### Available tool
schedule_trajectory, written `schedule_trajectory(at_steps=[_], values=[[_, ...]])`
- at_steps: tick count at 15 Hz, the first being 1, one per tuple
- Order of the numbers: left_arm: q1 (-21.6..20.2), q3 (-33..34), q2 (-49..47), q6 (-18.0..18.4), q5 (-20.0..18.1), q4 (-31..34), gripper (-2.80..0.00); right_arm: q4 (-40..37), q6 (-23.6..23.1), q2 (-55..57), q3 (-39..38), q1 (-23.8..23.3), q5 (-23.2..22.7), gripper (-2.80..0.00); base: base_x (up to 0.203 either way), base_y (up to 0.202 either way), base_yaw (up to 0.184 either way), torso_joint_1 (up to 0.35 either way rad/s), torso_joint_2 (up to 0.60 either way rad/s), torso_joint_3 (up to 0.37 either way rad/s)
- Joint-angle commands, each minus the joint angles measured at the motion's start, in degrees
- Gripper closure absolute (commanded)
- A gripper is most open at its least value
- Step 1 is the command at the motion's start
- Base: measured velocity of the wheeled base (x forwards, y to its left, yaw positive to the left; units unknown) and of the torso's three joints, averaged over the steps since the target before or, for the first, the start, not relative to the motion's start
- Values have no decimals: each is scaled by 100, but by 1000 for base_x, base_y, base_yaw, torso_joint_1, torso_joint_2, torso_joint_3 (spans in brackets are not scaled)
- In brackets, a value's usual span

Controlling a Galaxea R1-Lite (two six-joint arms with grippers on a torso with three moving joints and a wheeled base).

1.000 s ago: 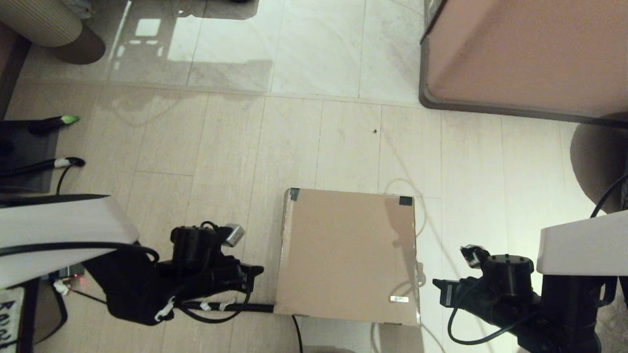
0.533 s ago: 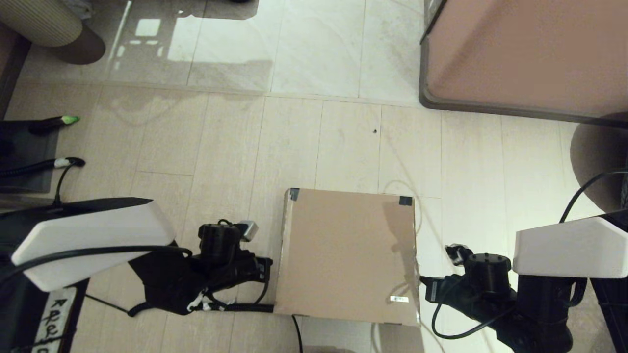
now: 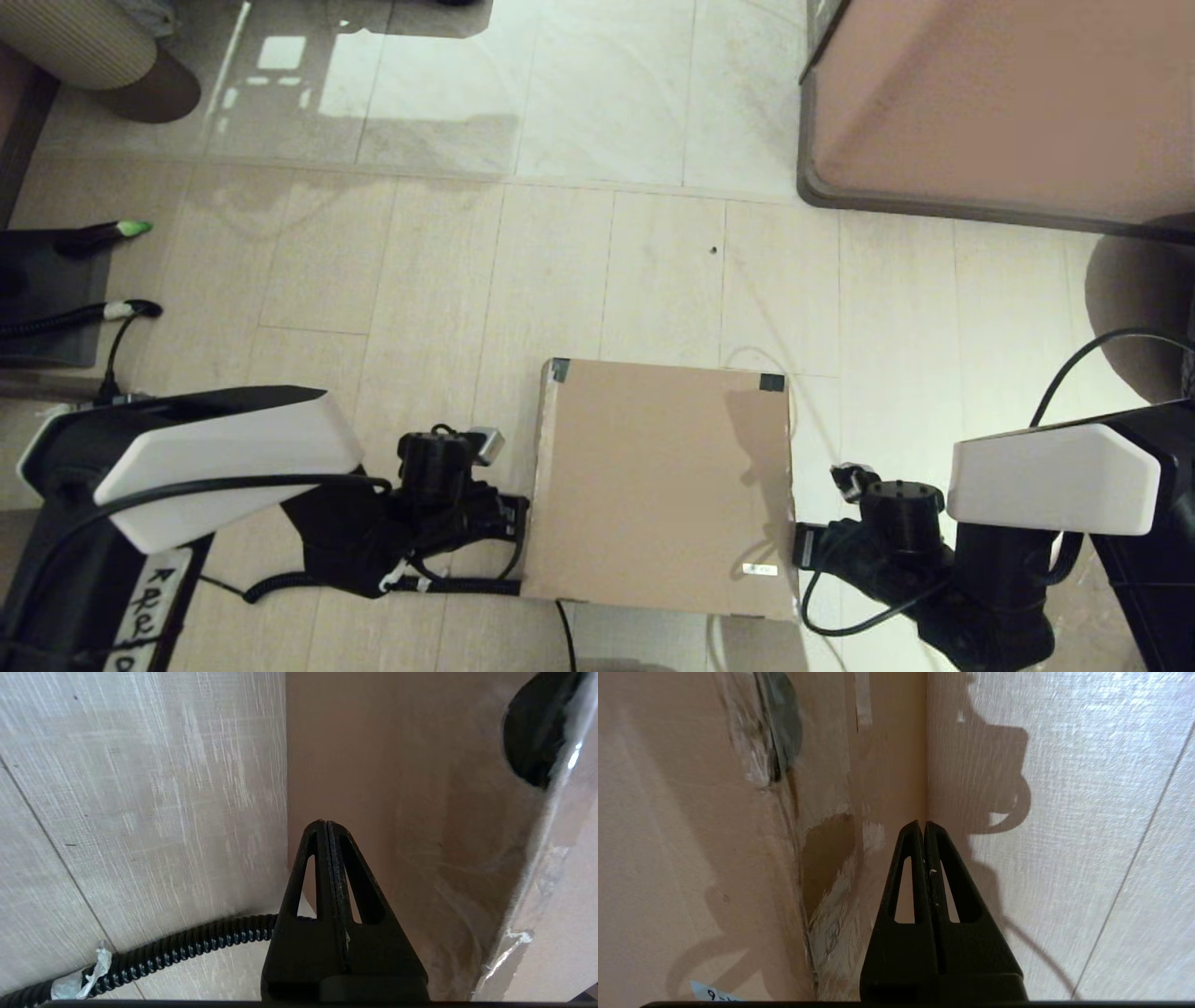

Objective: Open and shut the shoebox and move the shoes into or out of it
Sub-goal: Open the shoe box

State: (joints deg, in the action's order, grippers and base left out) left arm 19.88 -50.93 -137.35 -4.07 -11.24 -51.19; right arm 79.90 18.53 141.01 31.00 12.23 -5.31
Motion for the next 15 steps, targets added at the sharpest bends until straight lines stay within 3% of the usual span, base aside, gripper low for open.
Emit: schedule_trajectory(at_steps=[1, 4, 6, 8, 15], values=[[53, 43, 23, -9, -10, -23, 0, 35, 68, -40, -37, 27, -33, 0, 0, 0, 0, 0, 0, 0], [193, 252, 144, -281, -18, -23, 0, 24, 278, -188, -136, 34, -123, 0, 0, 0, 0, 0, 0, 0], [299, 367, 221, -516, -19, -31, 0, -93, 601, -453, -340, 84, -478, 0, 0, 0, 0, 0, 0, 0], [334, 469, 308, -551, -19, -32, 0, -188, 1054, -711, -527, 273, -695, 0, 0, 0, 0, 0, 0, 0], [367, 886, 804, -576, -19, -32, 0, -176, 1646, -1296, -1083, 404, -859, 0, 0, 0, 0, 0, 0, 0]])
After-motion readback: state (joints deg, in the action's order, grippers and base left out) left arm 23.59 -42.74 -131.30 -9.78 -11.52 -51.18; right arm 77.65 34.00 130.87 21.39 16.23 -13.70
